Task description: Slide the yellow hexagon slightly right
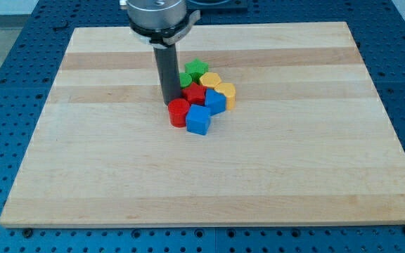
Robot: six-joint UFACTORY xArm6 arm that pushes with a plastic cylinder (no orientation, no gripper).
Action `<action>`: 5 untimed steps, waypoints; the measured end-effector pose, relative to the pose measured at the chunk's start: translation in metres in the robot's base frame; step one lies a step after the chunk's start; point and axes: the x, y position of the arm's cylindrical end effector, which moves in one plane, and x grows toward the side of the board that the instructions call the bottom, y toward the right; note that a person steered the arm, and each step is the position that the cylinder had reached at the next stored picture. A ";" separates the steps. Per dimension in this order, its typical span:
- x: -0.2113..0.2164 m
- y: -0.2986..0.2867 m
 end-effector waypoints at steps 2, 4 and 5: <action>-0.024 0.025; -0.054 0.025; -0.060 0.025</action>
